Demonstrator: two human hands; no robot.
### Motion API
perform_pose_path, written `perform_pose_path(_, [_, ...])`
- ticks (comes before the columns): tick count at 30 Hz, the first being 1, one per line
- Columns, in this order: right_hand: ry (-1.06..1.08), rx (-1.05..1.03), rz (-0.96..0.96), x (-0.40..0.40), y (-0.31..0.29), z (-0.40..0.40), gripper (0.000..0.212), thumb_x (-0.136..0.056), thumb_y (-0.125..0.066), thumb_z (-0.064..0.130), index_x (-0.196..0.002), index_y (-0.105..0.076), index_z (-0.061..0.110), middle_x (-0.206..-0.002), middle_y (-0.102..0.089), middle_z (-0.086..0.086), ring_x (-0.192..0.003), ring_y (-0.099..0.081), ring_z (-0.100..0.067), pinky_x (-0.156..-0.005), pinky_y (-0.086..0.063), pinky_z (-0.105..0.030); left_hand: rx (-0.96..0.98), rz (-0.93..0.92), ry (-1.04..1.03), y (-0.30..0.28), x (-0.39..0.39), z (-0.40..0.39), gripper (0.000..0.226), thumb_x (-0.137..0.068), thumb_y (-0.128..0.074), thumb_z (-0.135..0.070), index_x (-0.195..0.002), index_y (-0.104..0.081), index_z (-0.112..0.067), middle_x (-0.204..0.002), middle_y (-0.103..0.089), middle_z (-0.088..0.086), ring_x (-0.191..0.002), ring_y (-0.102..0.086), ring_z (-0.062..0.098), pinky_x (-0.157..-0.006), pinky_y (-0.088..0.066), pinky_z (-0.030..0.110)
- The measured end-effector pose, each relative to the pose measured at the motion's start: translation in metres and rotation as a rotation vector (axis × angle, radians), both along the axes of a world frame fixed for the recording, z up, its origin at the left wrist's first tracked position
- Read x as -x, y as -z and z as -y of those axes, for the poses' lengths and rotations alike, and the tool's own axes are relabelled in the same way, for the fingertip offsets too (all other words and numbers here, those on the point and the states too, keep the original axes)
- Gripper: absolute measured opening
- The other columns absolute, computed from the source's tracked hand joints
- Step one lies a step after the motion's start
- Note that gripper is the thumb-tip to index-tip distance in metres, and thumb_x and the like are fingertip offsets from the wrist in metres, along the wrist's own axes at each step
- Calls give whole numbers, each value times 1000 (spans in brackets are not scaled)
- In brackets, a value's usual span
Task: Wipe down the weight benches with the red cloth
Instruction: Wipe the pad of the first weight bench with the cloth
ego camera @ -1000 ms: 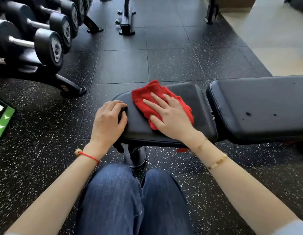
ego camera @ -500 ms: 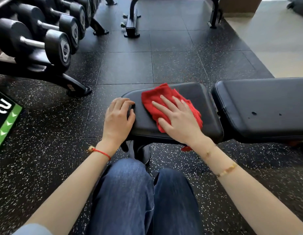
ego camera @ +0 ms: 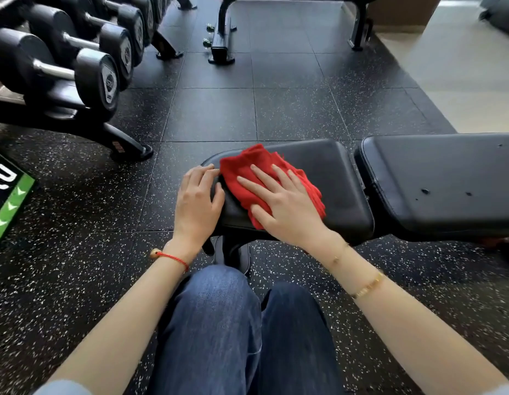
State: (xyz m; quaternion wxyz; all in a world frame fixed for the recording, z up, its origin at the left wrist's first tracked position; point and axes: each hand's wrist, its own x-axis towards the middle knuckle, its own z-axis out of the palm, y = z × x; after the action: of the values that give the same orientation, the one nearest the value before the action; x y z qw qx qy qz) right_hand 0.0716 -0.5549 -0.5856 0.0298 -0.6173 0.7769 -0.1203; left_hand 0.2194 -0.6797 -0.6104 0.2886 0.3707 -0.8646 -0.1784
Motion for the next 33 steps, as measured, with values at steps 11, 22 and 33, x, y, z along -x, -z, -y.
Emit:
perform_pose_path(11, [358, -75, 26, 77, -7, 37, 55, -97, -42, 44, -150, -27, 45, -164, -15, 6, -150, -10, -34, -122, -2, -50, 81, 48, -8, 0, 3, 0, 25, -96, -52, -9, -118, -64, -5, -122, -60, 16, -121, -51, 35, -109, -38, 44])
perform_pose_path(22, [283, 8, 6, 59, 2, -61, 56, -94, -40, 45, -149, -30, 46, -161, -24, 10, -150, -18, -29, -123, -9, -46, 90, 32, -6, 3, 2, 2, 25, -98, -50, -9, -119, -63, -6, -122, -60, 14, -121, -50, 34, -108, -39, 44])
perform_pose_path(33, [157, -23, -23, 24, -1, -32, 58, -94, -41, 46, -150, -27, 45, -163, -18, 9, -150, -14, -33, -123, -5, -47, 79, 27, -15, 5, 3, 2, 26, -98, -49, -9, -119, -63, -7, -123, -60, 14, -121, -49, 35, -108, -37, 42])
